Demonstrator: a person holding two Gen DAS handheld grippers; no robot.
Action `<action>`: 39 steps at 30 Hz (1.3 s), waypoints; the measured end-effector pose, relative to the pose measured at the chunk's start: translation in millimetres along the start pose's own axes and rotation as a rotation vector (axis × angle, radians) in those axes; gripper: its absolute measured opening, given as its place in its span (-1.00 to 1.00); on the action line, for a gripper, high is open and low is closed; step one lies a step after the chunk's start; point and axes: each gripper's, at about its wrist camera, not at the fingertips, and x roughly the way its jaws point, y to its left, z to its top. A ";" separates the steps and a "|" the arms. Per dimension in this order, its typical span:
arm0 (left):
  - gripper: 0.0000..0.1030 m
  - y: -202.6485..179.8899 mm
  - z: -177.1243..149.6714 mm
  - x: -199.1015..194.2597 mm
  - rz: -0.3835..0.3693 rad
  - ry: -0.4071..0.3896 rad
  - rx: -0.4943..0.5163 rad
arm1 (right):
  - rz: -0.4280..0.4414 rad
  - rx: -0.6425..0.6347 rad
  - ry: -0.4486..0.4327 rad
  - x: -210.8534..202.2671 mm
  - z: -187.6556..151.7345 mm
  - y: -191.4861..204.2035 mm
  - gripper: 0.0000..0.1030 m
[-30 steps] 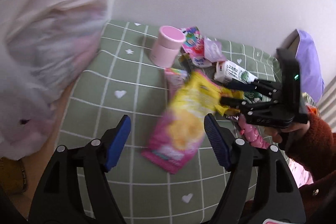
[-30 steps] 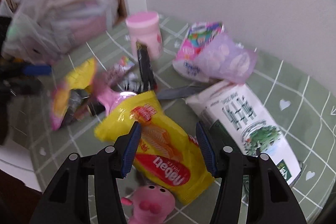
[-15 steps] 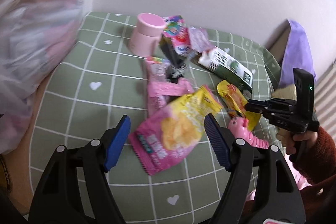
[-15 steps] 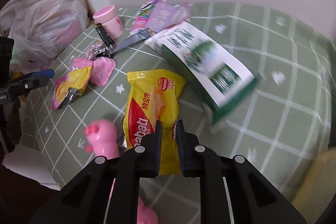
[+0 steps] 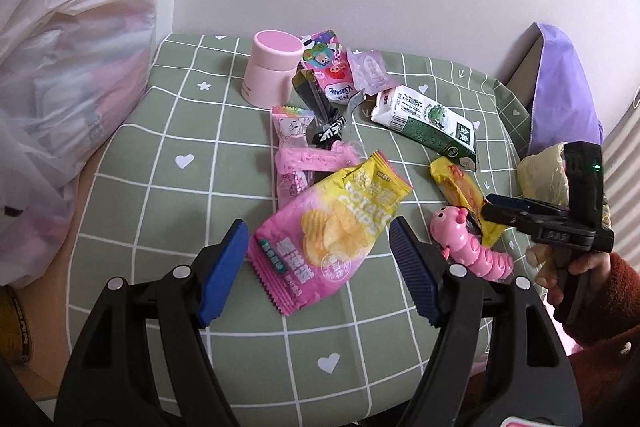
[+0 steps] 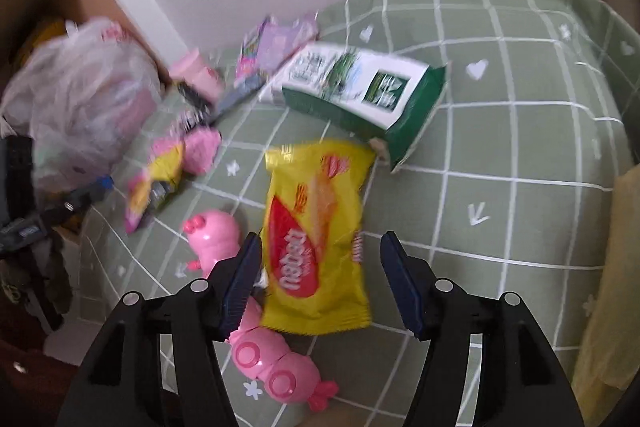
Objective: Collect trash
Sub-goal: 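Lift the chip bag and wafer packet off the table with both tools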
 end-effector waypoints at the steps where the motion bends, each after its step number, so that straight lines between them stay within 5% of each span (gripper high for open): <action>1: 0.34 0.4 -0.6 -1.7 0.001 -0.005 0.002 | -0.018 -0.021 0.014 4.7 0.5 4.3 -0.51; 5: 0.58 3.0 0.2 -3.4 -0.018 -0.012 0.021 | -0.066 -0.105 0.032 8.7 -4.5 20.3 -0.66; 14: 0.59 6.5 5.6 26.2 0.028 0.050 0.055 | -0.071 -0.072 -0.143 -62.6 -5.7 19.5 -0.80; 20: 0.25 14.4 5.0 43.4 -0.020 0.137 -0.040 | -0.096 -0.054 -0.190 -86.8 -4.7 13.5 -0.80; 27: -0.69 -3.6 -4.0 34.0 -0.001 0.161 -0.022 | -0.117 -0.040 -0.216 -97.2 -9.1 8.3 -0.80; 39: -0.85 -53.2 18.2 -27.1 -0.043 -0.042 0.084 | -0.144 -0.002 -0.282 -120.8 -21.0 7.4 -0.80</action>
